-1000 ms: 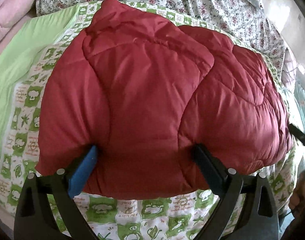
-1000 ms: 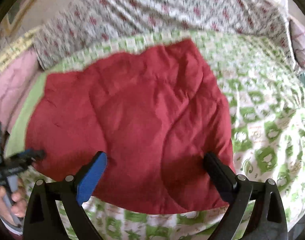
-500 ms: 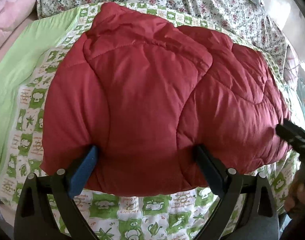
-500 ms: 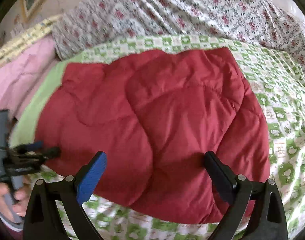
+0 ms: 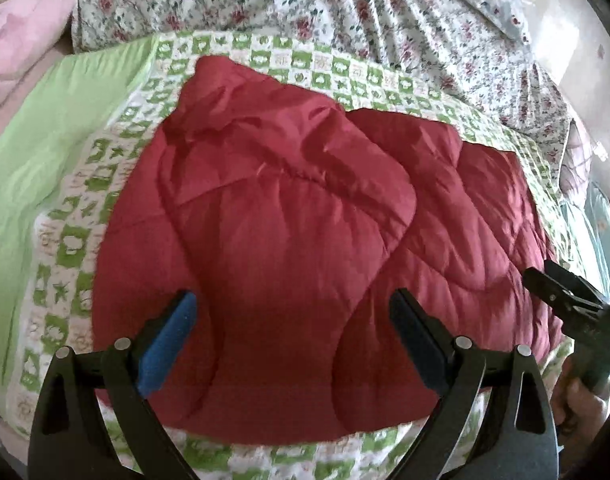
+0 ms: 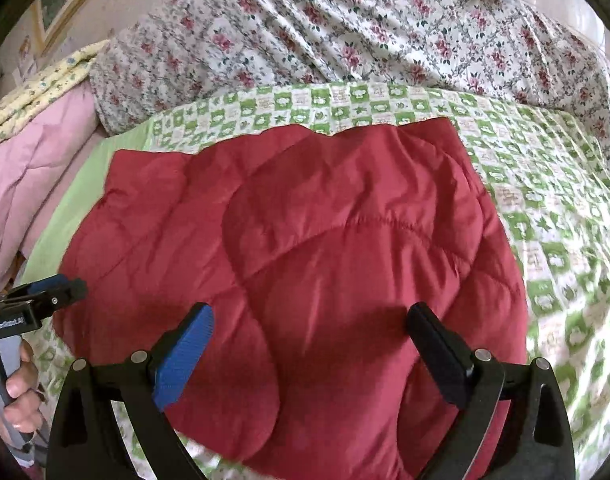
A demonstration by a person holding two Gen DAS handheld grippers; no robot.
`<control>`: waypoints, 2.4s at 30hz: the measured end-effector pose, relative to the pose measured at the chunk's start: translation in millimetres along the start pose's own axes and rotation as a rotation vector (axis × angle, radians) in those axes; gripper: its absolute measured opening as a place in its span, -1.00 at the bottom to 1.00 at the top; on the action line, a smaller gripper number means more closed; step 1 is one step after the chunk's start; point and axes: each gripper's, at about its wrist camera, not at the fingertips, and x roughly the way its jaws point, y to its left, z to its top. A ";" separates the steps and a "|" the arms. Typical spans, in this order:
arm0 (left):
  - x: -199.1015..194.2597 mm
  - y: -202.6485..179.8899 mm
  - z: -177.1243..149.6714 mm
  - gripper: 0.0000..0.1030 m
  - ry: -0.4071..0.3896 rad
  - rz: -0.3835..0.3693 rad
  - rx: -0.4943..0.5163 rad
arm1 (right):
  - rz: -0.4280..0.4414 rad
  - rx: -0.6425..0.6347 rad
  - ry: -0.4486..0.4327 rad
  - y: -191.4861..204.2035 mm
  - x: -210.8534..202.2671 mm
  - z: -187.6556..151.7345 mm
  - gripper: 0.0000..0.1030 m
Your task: Fold large clothes
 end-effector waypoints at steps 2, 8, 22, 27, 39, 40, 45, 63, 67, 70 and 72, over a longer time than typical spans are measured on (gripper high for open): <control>16.6 -0.3 2.4 0.88 0.024 0.030 0.009 | -0.012 0.002 0.024 -5.9 17.4 3.8 0.92; 31.7 -6.9 2.1 0.89 0.032 0.078 0.035 | 0.007 0.039 0.037 -19.4 35.4 9.9 0.93; 41.8 -6.0 6.6 0.95 0.031 0.090 0.048 | 0.008 0.038 0.040 -22.3 40.2 13.2 0.95; 45.2 -6.8 7.7 0.97 0.035 0.092 0.050 | 0.001 0.051 -0.012 -15.2 14.1 20.2 0.85; 28.6 -9.5 5.1 0.96 0.020 0.098 0.060 | 0.007 0.035 0.053 -20.9 42.6 15.2 0.93; 23.5 -8.5 3.7 0.96 0.015 0.091 0.052 | 0.007 0.035 0.053 -20.8 41.6 14.6 0.93; 0.2 -2.9 -3.2 0.96 -0.016 0.057 0.037 | 0.010 0.044 0.014 -18.4 16.4 10.3 0.86; 14.2 -0.9 -35.3 0.98 0.026 0.031 0.055 | 0.019 -0.003 0.052 -10.8 -1.5 -43.3 0.93; 19.6 -3.5 -33.7 1.00 0.034 0.045 0.061 | 0.016 -0.001 0.059 -10.9 -0.4 -43.6 0.95; 20.7 -6.0 -34.2 1.00 0.047 0.061 0.066 | -0.013 -0.002 0.074 -8.3 -7.4 -39.2 0.91; 18.4 -7.1 -30.7 1.00 0.059 0.067 0.067 | -0.001 -0.027 0.026 -1.6 -22.3 -29.1 0.86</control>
